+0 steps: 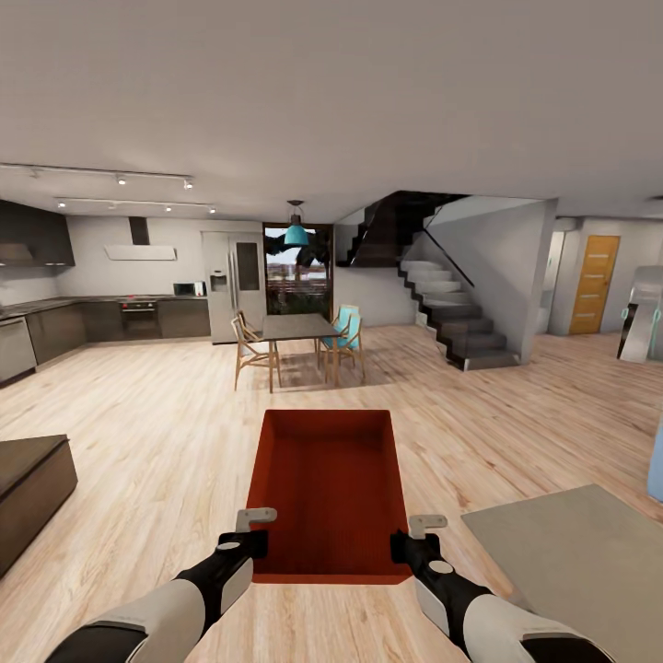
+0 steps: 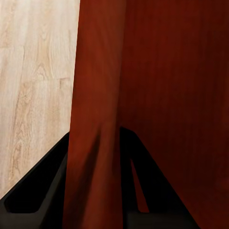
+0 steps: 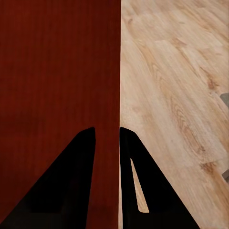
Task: Move the two storage containers from the living room to the garage. In the garage, place one container on the floor and stack the other container on top of it (either order is fine).
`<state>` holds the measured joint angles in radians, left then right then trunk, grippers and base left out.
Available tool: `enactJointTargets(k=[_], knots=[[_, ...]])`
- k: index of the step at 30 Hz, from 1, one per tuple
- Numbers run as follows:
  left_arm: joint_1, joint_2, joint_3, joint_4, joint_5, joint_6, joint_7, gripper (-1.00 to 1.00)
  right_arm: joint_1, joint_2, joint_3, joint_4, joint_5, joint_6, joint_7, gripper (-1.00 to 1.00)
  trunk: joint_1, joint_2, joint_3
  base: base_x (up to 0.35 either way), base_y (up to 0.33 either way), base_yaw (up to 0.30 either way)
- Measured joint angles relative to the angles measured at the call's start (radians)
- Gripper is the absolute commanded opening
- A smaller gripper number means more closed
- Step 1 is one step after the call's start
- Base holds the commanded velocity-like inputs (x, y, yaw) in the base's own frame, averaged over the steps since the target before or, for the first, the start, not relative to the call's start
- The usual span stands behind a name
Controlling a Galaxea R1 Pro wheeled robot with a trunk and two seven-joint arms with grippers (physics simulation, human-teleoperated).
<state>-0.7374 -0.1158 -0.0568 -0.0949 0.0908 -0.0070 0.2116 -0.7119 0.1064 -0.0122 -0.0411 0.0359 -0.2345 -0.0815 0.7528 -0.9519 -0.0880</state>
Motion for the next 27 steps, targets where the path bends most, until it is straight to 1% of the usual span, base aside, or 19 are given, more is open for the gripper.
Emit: enactJointTargets(k=[12, 15, 17, 20, 22, 27], knots=[[0.0, 0.002, -0.003, 0.003, 0.005, 0.001, 0.0, -1.0, 0.0, 0.002, -0.001, 0.0, 0.006, 0.004, -0.004, -1.0, 0.0, 0.0, 0.0, 0.0, 0.0, 0.0], [0.0, 0.002, -0.006, 0.007, 0.011, 0.001, 0.0, -1.0, 0.0, 0.003, 0.001, 0.0, 0.006, 0.009, -0.005, -1.0, 0.0, 0.0, 0.0, 0.0, 0.0, 0.0], [0.0, 0.003, -0.014, 0.01, 0.024, 0.001, 0.0, -1.0, 0.0, 0.003, 0.003, 0.0, 0.005, 0.012, -0.005, -1.0, 0.0, 0.0, 0.0, 0.0, 0.0, 0.0], [0.0, 0.005, -0.039, 0.015, 0.058, 0.0, -0.001, -1.0, 0.0, 0.004, 0.007, 0.0, 0.004, 0.019, -0.006, -1.0, 0.0, 0.0, 0.0, 0.0, 0.0, 0.0], [0.0, 0.006, -0.051, 0.018, 0.075, 0.0, -0.001, -1.0, 0.0, 0.005, 0.009, 0.0, 0.003, 0.022, -0.006, -1.0, 0.0, 0.0, 0.0, 0.0, 0.0, 0.0], [0.0, 0.006, -0.058, 0.022, 0.084, -0.001, -0.001, -1.0, 0.0, 0.005, 0.011, 0.0, 0.003, 0.026, -0.006, -1.0, 0.0, 0.0, 0.0, 0.0, 0.0, 0.0]])
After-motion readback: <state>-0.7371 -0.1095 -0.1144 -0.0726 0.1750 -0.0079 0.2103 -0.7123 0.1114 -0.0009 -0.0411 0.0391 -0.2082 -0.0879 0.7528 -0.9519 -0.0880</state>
